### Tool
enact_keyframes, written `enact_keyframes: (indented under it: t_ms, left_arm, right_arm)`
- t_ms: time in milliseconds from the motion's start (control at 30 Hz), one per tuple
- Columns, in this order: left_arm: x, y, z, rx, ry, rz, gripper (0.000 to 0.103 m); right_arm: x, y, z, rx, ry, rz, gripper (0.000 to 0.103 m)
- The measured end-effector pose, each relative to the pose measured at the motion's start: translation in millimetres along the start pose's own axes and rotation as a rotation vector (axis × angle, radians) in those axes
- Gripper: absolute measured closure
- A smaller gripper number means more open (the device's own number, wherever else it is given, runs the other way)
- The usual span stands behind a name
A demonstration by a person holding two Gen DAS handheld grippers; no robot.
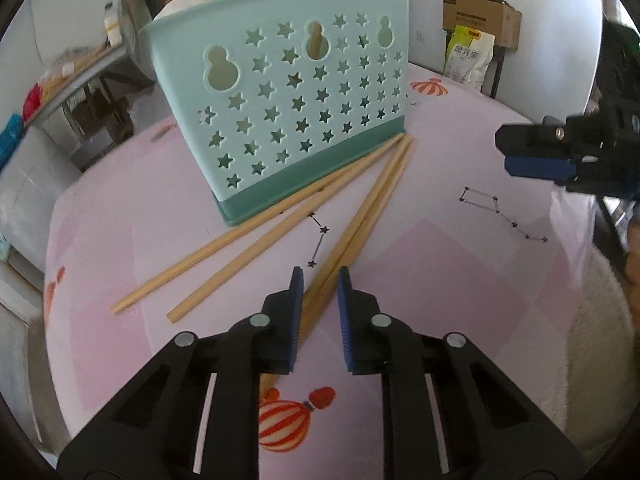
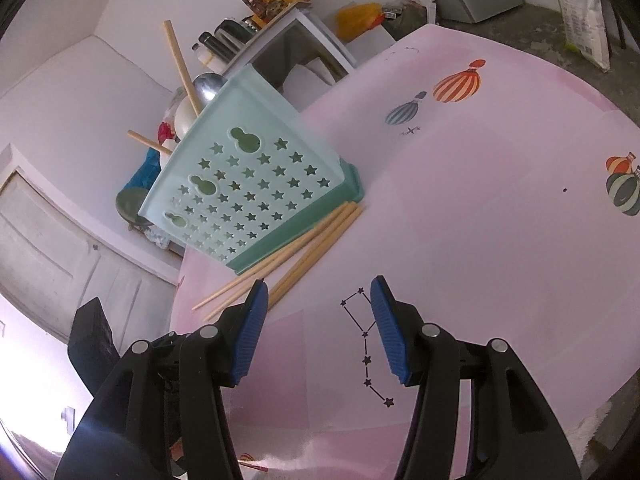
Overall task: Organize utensils
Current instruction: 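Move both grippers back down to the loose chopsticks on the table, then close the right gripper on a wooden chopstick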
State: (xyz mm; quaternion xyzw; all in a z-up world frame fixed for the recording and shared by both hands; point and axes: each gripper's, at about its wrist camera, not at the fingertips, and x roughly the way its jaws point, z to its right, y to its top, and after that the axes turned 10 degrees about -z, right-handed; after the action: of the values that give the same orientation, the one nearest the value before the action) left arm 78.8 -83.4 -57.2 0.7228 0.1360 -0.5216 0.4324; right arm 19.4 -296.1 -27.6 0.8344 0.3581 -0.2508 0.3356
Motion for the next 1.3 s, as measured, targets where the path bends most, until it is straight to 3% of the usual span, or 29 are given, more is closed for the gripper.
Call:
enact_keyframes:
  t_ms: [33,233,300,433,533,567,633,733,1000,1200,1300]
  left_arm:
    - [-2,2,-3,-0.024,-0.03,-0.015,0.103]
    - [3,0,-21,-0.215,-0.32,-0.111,0.103]
    - [0,-4,-23,-0.241,-0.372,-0.097,0.103]
    - [-16,-4,-25,-0.209,-0.27,0.013,0.103]
    - [-10,2,-24,-0.168,-0.135,0.009,0.1]
    - [-7,4,-24,-0.143,-0.093,-0.005,0.095]
    - [2,5,-22,-0.106,-0.059,-0.041,0.089]
    - [4,2,-20,-0.093,-0.077,-0.051,0.081]
    - [5,-4,-7,-0.077,-0.068,-0.08,0.08]
    - [7,-4,-8,-0.17,-0.183,-0.104,0.092]
    - [8,-5,-6,-0.181,-0.187,-0.098,0.093]
  right_arm:
    - [-1,0,0,-0.001,0.001,0.001,0.051]
    - [-2,0,0,0.001,0.001,0.003,0.051]
    - [-2,0,0,-0.002,-0.002,0.002,0.051]
    - [-4,-1,3,0.002,-0.001,0.003,0.051]
    - [-2,-1,4,0.01,0.003,-0.004,0.051]
    - [-2,-1,4,0.009,0.004,-0.006,0.051]
    - [-1,-1,3,0.005,0.003,-0.008,0.051]
    - [0,-1,1,0.005,0.001,-0.011,0.051]
    - [5,-2,-3,-0.001,-0.011,-0.025,0.051]
    - [11,-4,-10,-0.025,-0.079,-0.038,0.051]
    - [19,-5,-15,-0.036,-0.151,-0.049,0.051]
